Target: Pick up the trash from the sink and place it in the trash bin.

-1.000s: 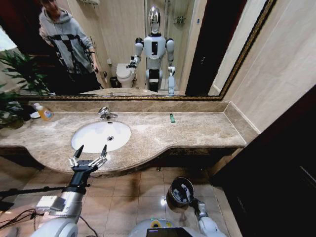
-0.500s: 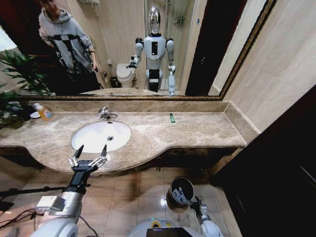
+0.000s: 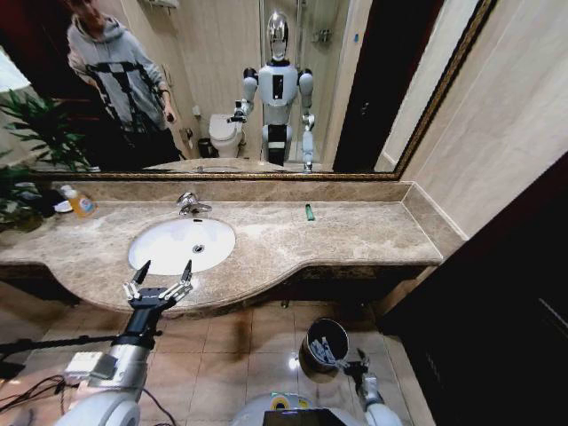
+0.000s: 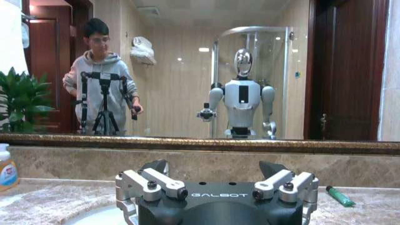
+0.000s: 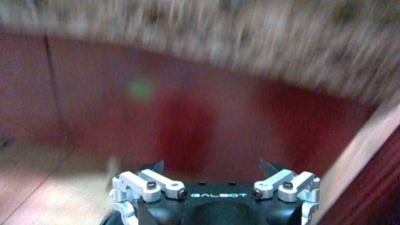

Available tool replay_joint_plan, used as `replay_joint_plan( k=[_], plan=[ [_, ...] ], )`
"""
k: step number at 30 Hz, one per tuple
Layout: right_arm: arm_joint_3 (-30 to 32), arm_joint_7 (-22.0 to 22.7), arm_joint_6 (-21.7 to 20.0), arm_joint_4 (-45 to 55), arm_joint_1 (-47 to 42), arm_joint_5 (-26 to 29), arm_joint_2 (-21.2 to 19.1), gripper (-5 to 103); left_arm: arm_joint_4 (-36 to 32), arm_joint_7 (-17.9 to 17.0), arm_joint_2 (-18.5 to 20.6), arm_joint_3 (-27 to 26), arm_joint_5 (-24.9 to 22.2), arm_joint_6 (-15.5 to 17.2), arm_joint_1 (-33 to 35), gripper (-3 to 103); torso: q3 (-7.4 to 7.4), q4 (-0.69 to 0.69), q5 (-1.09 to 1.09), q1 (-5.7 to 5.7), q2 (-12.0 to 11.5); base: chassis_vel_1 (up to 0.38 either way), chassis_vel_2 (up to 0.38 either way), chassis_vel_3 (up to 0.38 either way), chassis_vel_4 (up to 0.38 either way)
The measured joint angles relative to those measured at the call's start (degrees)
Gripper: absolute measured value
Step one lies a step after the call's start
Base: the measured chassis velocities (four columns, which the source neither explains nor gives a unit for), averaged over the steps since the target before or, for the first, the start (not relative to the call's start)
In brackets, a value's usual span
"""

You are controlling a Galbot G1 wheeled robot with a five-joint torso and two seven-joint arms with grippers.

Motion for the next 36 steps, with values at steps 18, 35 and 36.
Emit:
replay_joint_plan(
  k=[18, 35, 36],
  plan=[
    [-0.93, -0.82, -13.00, 46.71, -11.00, 4.05, 0.26, 100, 0.00, 0.00, 0.00, 0.00, 0.00, 0.00, 0.00, 100, 0.00, -0.02, -0.01, -0.01, 0.01, 0.000, 0.000, 0.000, 0.000],
    [-14.48, -0.77, -27.66, 34.98, 25.37, 17.51, -6.88, 100, 0.00, 0.01, 0.00, 0.00, 0.00, 0.00, 0.00, 100, 0.02, 0.00, 0.01, 0.01, 0.00, 0.000, 0.000, 0.000, 0.000],
    [-15.90, -0.60, -28.40, 32.15, 28.30, 17.85, -6.34, 100, 0.00, 0.00, 0.00, 0.00, 0.00, 0.00, 0.00, 100, 0.02, 0.00, 0.00, 0.01, -0.01, 0.000, 0.000, 0.000, 0.000]
  ],
)
